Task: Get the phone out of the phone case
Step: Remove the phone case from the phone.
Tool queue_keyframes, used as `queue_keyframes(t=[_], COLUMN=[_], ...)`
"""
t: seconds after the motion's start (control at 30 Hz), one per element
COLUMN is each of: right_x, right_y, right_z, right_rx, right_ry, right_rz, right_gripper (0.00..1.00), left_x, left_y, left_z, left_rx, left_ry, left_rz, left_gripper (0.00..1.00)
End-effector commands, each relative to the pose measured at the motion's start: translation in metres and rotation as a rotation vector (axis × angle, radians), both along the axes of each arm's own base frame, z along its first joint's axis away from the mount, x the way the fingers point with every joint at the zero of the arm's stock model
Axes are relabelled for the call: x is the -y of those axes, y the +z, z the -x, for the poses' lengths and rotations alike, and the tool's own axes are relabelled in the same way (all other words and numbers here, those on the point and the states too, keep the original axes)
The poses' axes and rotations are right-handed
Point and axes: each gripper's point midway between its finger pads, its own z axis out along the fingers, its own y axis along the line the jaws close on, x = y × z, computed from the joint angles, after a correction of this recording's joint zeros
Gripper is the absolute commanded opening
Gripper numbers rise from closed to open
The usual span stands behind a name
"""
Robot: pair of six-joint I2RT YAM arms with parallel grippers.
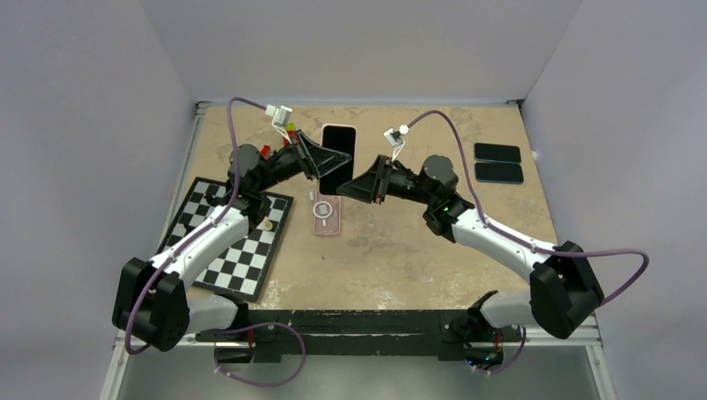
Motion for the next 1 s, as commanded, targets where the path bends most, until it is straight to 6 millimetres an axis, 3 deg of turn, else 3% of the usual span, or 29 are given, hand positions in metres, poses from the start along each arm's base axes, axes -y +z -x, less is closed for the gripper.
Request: queue_keyframes(t=[0.0,0.2,0.3,0.4,0.5,0.57,0.67,0.73,0.97], right_x=[0.018,0.032,0.029,0.019,0.015,0.018,0.026,0.034,0.068], right_y=[0.071,0.079,0.081,0.078,0.073,0.071,0.07,0.069,0.056], right_z=[-0.058,-0.058,-0.055,-0.052,-0.044,-0.039,-0.033,-0.025,-0.019], right_rx=[0.227,0.241,0.231,0.213,0.188,0.173,0.152,0.138,0.053], right_ry=[-0.331,-0.403,-0.375,-0.309,-0.245,-0.215,-0.163,-0.095,-0.03], right_rz=[-0.144,-0.224,-0.255,-0.258,-0.281,-0.289,-0.287,-0.278,-0.204], right_gripper=[0.4,0.33,0.3,0.19,0.01,0.0,0.0,0.0,0.0], left_x=[0.024,0.027,0.027,0.027,0.028,0.027,0.021,0.013,-0.002], left_y=[0.02,0.02,0.02,0.019,0.017,0.014,0.01,0.014,0.017], left_z=[0.08,0.08,0.08,0.08,0.078,0.076,0.072,0.072,0.062], left_rx=[0.03,0.003,0.004,0.005,-0.003,-0.004,0.048,0.092,0.145], left_ry=[-0.357,-0.388,-0.388,-0.388,-0.381,-0.359,-0.281,-0.218,-0.107], left_rz=[0.019,0.056,0.057,0.056,0.042,0.01,-0.056,-0.091,-0.158], left_gripper=[0.0,0.0,0.0,0.0,0.0,0.09,0.38,0.5,0.63])
